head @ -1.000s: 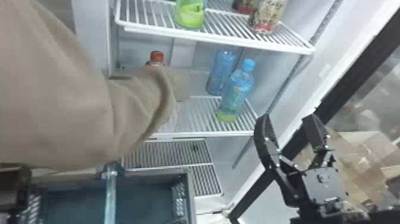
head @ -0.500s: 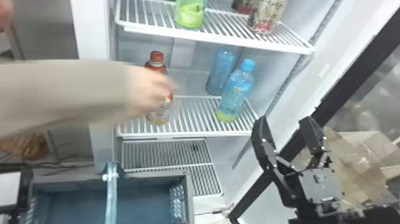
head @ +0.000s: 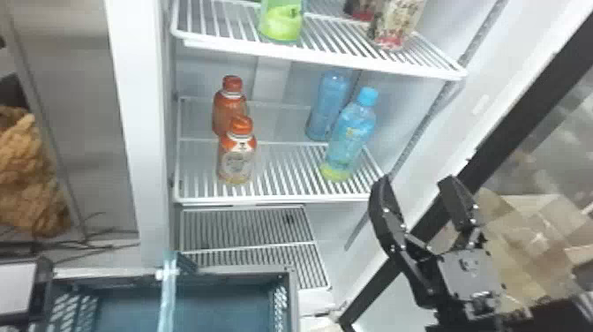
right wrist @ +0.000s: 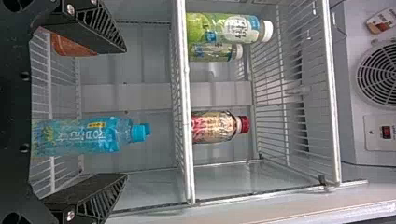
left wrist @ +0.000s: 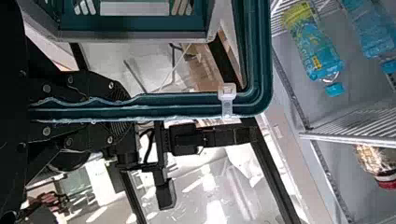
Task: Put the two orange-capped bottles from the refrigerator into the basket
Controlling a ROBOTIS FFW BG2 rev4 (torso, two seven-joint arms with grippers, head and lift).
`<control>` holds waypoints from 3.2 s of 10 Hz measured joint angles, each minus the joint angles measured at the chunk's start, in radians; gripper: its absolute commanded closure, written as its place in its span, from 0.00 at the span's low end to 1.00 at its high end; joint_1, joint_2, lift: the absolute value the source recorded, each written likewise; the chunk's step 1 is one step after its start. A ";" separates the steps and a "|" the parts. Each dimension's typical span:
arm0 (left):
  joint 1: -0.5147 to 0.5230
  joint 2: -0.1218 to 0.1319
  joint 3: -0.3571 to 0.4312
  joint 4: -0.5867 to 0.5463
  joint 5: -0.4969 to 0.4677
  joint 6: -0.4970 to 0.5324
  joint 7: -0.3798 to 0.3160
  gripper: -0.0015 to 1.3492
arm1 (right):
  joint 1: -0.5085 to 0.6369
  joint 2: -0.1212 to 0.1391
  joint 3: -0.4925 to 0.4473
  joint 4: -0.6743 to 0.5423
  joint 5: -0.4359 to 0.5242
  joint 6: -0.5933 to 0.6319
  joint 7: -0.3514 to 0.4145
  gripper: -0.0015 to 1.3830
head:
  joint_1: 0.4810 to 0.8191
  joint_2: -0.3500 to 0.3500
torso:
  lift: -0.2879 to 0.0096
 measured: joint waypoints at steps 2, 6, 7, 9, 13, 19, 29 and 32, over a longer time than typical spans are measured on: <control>0.007 0.007 0.010 0.000 0.001 0.035 -0.001 0.85 | 0.002 0.001 -0.012 -0.016 0.012 0.024 0.000 0.08 | 0.63 0.00 | 0.00; 0.028 0.011 0.020 -0.034 0.030 0.094 0.020 0.85 | 0.065 0.000 -0.026 -0.129 0.024 0.141 -0.001 0.08 | 0.63 0.00 | 0.00; 0.044 -0.003 0.023 -0.034 0.050 0.086 0.033 0.85 | 0.069 -0.007 -0.026 -0.138 0.033 0.163 -0.002 0.08 | 0.63 0.00 | 0.00; 0.058 -0.001 0.018 -0.036 0.061 0.079 0.046 0.85 | 0.058 0.013 -0.056 -0.138 0.062 0.170 -0.003 0.08 | 0.63 0.00 | 0.00; 0.043 -0.006 0.000 -0.038 0.067 0.047 0.058 0.85 | 0.015 0.013 -0.086 -0.153 0.092 0.172 -0.003 0.08 | 0.63 0.00 | 0.00; 0.037 0.013 -0.037 -0.045 0.071 0.018 0.058 0.85 | -0.014 -0.003 -0.092 -0.167 0.098 0.170 -0.003 0.08 | 0.63 0.00 | 0.00; 0.078 0.004 0.005 -0.067 0.072 -0.040 0.058 0.85 | -0.021 0.011 -0.122 -0.182 0.118 0.168 -0.003 0.08 | 0.63 0.00 | 0.00; 0.081 0.016 0.002 -0.071 0.073 -0.050 0.057 0.85 | -0.010 0.017 -0.123 -0.176 0.123 0.168 -0.003 0.08 | 0.63 0.00 | 0.00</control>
